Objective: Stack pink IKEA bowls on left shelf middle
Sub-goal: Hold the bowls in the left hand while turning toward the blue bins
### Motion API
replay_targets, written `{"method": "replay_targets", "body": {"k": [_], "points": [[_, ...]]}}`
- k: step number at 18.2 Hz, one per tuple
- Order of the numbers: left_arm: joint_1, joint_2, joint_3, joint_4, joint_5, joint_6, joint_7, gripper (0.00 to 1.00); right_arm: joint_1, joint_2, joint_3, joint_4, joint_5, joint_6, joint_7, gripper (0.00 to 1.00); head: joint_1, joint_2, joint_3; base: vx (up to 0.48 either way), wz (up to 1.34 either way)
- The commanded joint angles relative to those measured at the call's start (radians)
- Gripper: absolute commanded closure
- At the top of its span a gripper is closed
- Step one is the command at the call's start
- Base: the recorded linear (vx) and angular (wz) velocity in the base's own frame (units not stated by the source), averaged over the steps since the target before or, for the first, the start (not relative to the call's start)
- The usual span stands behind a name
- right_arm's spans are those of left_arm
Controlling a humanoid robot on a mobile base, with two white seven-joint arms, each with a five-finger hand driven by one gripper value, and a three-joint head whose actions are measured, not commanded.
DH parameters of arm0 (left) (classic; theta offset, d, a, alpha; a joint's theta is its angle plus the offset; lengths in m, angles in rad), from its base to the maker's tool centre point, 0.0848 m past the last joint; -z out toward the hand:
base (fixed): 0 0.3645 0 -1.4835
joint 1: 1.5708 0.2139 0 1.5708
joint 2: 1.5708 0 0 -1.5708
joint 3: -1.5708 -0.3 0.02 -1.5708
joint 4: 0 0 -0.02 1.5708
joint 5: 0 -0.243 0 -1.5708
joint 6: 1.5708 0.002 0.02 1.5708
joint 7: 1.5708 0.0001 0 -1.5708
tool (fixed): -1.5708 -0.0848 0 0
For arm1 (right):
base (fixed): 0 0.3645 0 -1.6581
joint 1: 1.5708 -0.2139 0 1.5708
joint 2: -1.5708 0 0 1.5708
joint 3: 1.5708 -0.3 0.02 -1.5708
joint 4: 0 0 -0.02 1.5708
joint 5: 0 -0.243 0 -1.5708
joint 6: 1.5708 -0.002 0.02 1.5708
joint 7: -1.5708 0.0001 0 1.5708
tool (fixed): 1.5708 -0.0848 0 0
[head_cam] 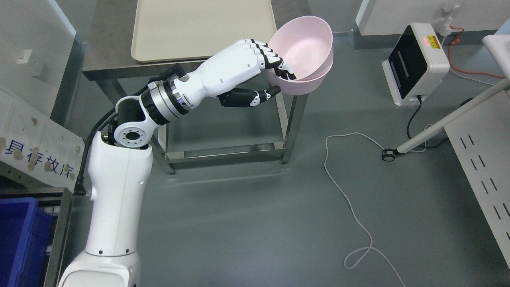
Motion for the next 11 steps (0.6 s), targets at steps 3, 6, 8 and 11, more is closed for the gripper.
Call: {"method": "replay_targets", "body": {"k": [3,6,8,11], "points": [[0.023,0.017,0.043,-0.021,0.053,-0.006,-0.035,0.95,0.000,-0.017,-0.009,0.000,0.008,0.001,-0.001,0.00,0.0000,0.000,0.000,-0.358,0.08],[0.032,0.017,0.054,-0.022,0.055,-0.006,-0.035,0.95,0.000,-0.017,-0.009,0.000,0.008,0.001,0.000,0.00,0.0000,0.000,0.000,-0.412,0.12],[0.044,0.017,0.054,-0.027,0.055,-0.006,-0.036,0.95,0.000,-0.017,-0.011,0.000,0.008,0.001,-0.001,0.00,0.0000,0.000,0.000,-0.472,0.09],[0.052,0.017,0.043,-0.034,0.055,-0.006,-0.036,0.95,0.000,-0.017,-0.009,0.000,0.008,0.001,-0.001,0.00,0.0000,0.000,0.000,-0.457,0.33]]}}
